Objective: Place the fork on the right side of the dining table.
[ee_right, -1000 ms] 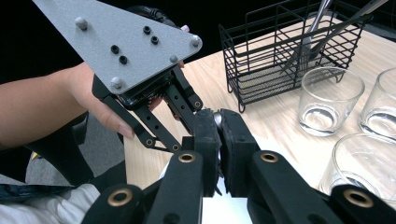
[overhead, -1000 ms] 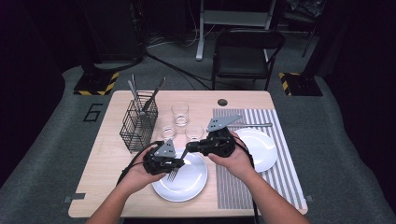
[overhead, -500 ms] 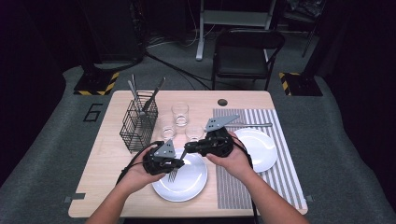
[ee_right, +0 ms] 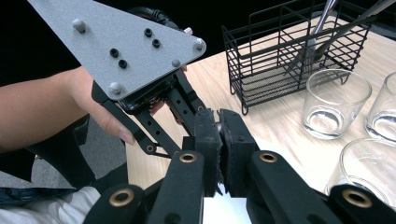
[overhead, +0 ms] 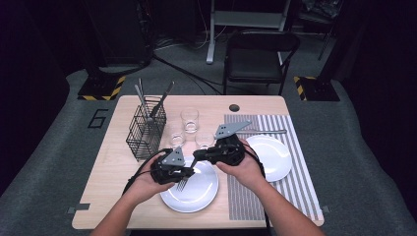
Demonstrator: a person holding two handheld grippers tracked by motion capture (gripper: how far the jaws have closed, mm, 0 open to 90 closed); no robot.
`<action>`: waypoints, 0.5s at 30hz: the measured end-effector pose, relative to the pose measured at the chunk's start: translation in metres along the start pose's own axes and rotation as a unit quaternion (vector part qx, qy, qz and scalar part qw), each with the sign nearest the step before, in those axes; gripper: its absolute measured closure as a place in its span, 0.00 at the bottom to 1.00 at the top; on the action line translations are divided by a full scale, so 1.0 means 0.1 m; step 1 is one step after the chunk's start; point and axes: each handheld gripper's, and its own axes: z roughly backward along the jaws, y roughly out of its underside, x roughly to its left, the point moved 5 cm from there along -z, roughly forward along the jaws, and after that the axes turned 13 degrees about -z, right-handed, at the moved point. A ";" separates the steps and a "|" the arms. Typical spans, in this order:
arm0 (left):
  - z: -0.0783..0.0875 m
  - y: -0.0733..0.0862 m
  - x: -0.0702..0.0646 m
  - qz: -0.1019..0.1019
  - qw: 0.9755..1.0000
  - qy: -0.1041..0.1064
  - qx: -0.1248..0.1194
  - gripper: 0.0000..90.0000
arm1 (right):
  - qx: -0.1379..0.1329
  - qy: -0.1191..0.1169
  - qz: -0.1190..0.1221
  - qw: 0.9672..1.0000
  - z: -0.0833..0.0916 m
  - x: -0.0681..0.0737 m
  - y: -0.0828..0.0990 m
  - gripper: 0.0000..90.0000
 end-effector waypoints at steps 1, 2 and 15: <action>0.00 0.00 0.00 0.002 1.000 0.000 -0.003 0.95 | -0.001 0.001 0.000 1.000 0.00 0.00 0.00 0.97; 0.00 0.00 0.01 0.003 1.000 0.000 -0.003 0.94 | -0.001 0.003 -0.002 1.000 0.00 0.01 0.00 0.97; 0.01 0.00 0.03 0.017 1.000 -0.009 -0.015 0.86 | -0.008 0.024 0.000 1.000 0.06 0.03 -0.02 0.97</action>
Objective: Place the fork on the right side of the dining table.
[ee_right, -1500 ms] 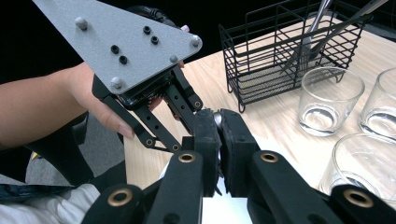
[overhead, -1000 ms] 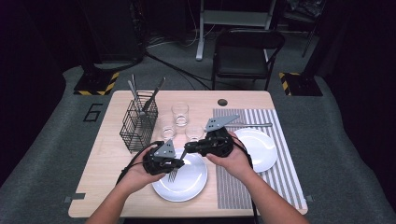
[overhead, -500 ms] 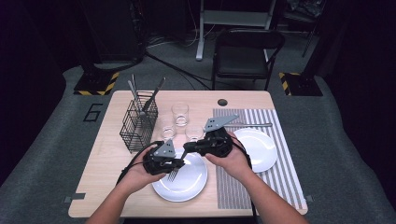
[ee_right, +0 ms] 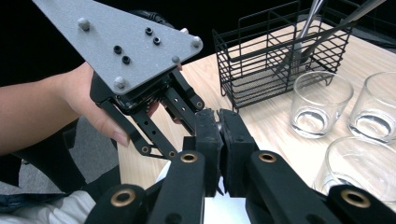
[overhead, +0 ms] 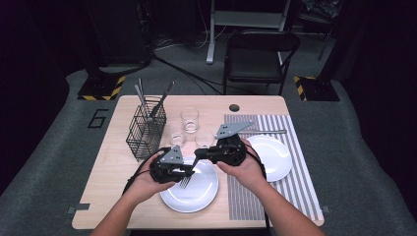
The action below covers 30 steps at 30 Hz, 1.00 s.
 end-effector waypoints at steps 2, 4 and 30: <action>0.00 0.00 0.00 0.001 1.000 -0.001 0.000 0.82 | -0.002 0.003 0.000 1.000 0.02 -0.01 0.00 0.97; 0.00 0.00 0.00 0.001 1.000 0.000 -0.003 0.79 | -0.002 0.005 -0.001 1.000 0.03 -0.01 -0.01 0.97; 0.07 0.08 0.10 0.041 0.999 -0.013 -0.020 0.57 | -0.007 0.054 -0.004 0.998 0.35 -0.11 -0.02 0.97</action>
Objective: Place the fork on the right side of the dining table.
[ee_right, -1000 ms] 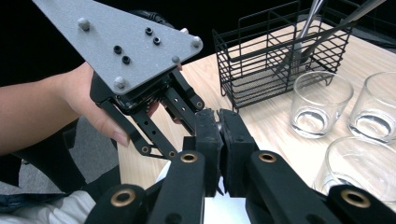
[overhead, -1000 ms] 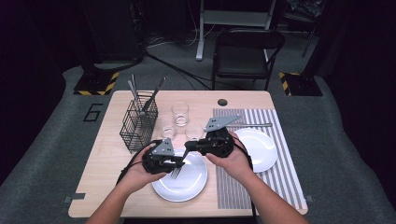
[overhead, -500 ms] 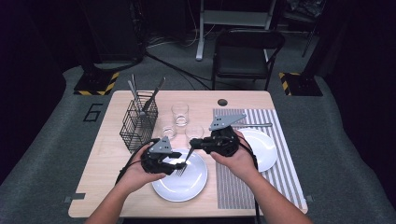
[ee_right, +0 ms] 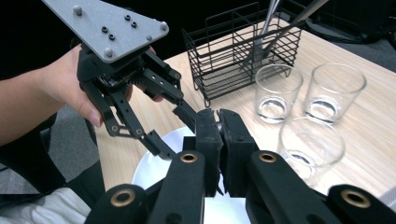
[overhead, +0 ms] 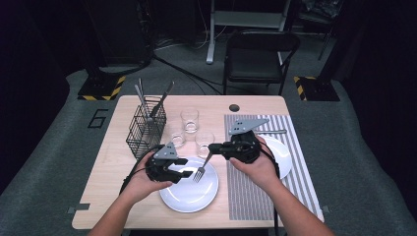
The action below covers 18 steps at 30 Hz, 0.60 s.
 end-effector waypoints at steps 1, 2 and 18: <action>0.00 0.00 0.01 -0.001 1.000 0.000 0.001 0.57 | 0.000 0.002 -0.002 1.000 0.01 0.00 0.00 0.97; 0.01 0.01 0.01 0.000 1.000 -0.001 0.002 0.57 | 0.000 0.004 -0.001 1.000 0.03 -0.01 0.00 0.97; 0.03 -0.02 0.08 0.020 1.000 -0.004 -0.015 0.54 | -0.001 0.044 -0.018 0.999 0.27 -0.17 0.13 0.97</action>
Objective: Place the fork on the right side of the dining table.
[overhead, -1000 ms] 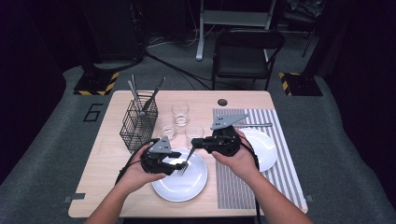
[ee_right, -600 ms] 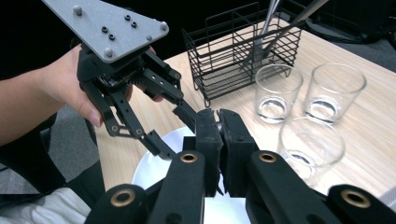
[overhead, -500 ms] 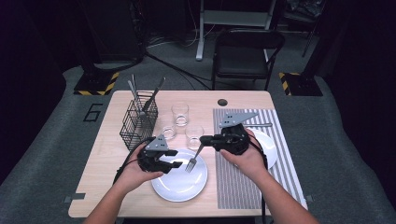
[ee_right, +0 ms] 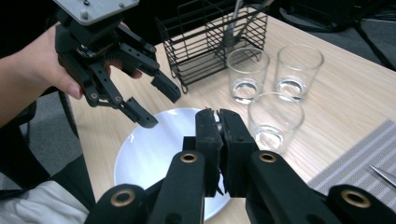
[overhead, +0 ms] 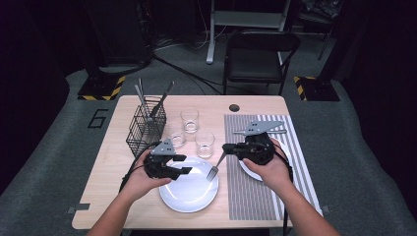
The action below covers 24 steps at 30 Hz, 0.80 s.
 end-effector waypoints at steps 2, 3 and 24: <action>0.00 -0.01 0.01 0.000 1.000 -0.001 0.000 0.54 | -0.002 0.007 -0.004 1.000 0.04 -0.02 0.02 0.97; -0.01 -0.01 0.01 -0.001 1.000 -0.002 -0.001 0.54 | -0.002 0.010 -0.006 1.000 0.06 -0.04 0.04 0.97; -0.04 -0.13 0.05 -0.009 1.000 0.003 -0.009 0.54 | -0.005 0.068 -0.043 0.997 0.39 -0.24 0.34 0.97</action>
